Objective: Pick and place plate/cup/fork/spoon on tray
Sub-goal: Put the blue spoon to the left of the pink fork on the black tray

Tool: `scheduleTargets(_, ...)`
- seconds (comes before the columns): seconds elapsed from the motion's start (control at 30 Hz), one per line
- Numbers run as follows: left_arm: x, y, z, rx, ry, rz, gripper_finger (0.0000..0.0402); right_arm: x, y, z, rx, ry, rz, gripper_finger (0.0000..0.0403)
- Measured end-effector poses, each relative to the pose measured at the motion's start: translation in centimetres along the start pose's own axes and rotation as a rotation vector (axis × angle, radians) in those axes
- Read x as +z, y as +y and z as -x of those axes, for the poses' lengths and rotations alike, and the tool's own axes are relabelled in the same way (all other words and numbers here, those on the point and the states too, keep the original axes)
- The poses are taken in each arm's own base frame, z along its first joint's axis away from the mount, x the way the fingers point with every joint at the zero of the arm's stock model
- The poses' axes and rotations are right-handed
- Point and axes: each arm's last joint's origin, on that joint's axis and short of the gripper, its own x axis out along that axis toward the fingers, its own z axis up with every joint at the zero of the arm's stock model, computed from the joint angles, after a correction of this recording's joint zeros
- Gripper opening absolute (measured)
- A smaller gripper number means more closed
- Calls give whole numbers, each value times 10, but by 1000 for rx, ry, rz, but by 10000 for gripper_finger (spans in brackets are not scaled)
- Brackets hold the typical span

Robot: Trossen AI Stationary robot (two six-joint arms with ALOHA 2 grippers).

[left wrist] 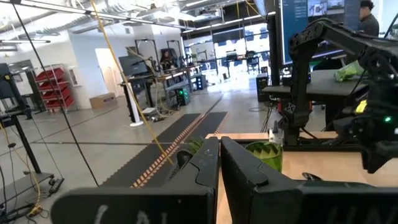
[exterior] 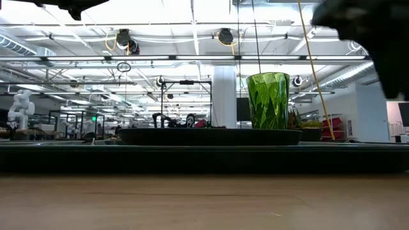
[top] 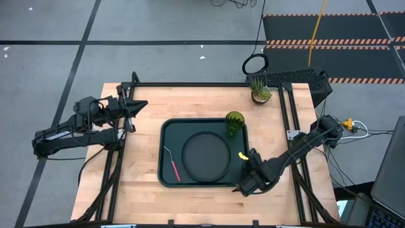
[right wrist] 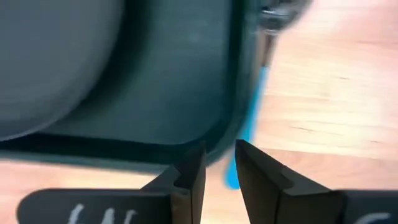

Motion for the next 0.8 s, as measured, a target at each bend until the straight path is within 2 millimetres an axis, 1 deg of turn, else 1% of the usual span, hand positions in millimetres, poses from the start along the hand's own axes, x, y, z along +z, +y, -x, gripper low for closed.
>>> scheduleTargets(0.2,0,0,0,0,-1,-1,21,4,-17,-23,-136,34,-30,77)
scheduleTargets(0.3,0,0,0,0,-2,-1,21,7,-21,-33,-151,27,-36,77)
scheduleTargets(0.4,0,0,0,0,-2,-1,21,12,-25,-39,-141,29,-46,77)
scheduleTargets(0.63,0,0,0,0,-2,-2,21,23,-35,-51,-42,28,-69,77)
scheduleTargets(0.8,0,0,0,0,-2,-2,21,31,-46,-61,-25,7,-80,77)
